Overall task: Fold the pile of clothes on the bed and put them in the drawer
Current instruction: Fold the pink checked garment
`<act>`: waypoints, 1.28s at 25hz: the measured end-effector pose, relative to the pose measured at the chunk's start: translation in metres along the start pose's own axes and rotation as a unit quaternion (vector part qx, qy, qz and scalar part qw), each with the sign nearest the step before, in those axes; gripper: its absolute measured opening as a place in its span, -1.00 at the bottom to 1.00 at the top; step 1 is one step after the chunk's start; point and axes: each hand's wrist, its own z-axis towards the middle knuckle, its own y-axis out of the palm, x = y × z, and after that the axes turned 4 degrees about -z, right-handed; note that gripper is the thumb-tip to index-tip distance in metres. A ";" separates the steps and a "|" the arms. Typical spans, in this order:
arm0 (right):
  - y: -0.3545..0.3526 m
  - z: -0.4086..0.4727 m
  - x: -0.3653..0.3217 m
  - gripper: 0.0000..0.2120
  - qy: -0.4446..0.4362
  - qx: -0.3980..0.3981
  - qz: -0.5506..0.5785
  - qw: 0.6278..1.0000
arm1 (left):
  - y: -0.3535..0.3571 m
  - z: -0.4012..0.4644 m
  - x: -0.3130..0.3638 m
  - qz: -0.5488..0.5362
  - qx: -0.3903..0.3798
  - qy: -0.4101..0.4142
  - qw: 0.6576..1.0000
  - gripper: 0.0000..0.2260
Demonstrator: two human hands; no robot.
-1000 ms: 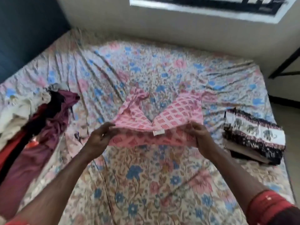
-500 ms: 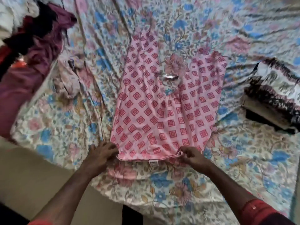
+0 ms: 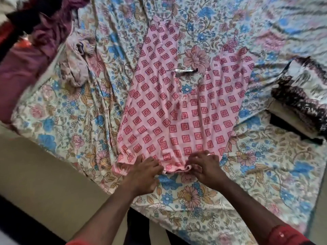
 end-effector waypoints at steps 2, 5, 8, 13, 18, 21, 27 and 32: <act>0.000 0.001 -0.009 -0.84 0.032 0.079 -0.064 0.994 | 0.009 -0.003 0.010 -0.031 -0.001 -0.050 0.998 -0.64; 0.001 0.006 -0.039 -0.84 0.129 0.160 -0.051 0.977 | 0.013 -0.009 0.019 -0.059 0.004 -0.114 0.992 -0.57; 0.003 0.021 -0.072 -0.85 0.090 0.175 0.027 0.980 | 0.016 -0.011 0.018 -0.141 0.019 -0.126 0.982 -0.59; 0.001 0.071 -0.108 -0.78 -0.098 0.124 0.083 0.984 | 0.008 -0.023 -0.016 -0.378 0.314 -0.337 0.803 -0.79; 0.019 0.134 -0.152 -0.79 -0.180 0.057 -0.016 0.982 | -0.010 -0.032 -0.046 -0.494 0.330 -0.399 0.698 -0.88; 0.043 0.152 -0.173 -0.80 -0.221 0.027 -0.075 0.972 | -0.010 -0.033 -0.055 -0.538 0.316 -0.407 0.667 -0.86; 0.061 0.160 -0.190 -0.79 -0.193 -0.010 -0.136 0.972 | -0.014 -0.042 -0.069 -0.522 0.263 -0.389 0.712 -0.87; 0.061 0.159 -0.200 -0.75 -0.157 -0.027 -0.129 0.979 | -0.018 -0.039 -0.081 -0.483 0.174 -0.417 0.750 -0.86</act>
